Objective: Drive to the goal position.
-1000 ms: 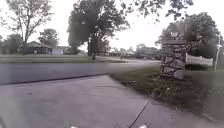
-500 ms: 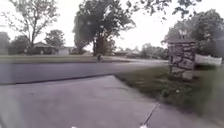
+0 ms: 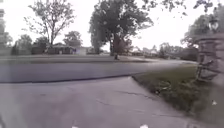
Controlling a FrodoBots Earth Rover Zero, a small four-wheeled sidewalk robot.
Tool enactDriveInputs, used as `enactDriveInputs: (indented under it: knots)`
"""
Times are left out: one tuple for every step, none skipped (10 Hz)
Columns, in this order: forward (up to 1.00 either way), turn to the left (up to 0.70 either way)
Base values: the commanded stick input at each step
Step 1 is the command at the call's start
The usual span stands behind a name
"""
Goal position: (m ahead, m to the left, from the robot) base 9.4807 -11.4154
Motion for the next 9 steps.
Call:
enactDriveInputs:
  knots:
    - [0.70, 0.30]
    - [0.70, 0.28]
    - [0.70, 0.25]
    - [0.70, 0.02]
    - [0.70, 0.02]
    - [0.70, 0.02]
    - [0.70, 0.02]
    - [0.70, 0.02]
    - [0.70, 0.02]
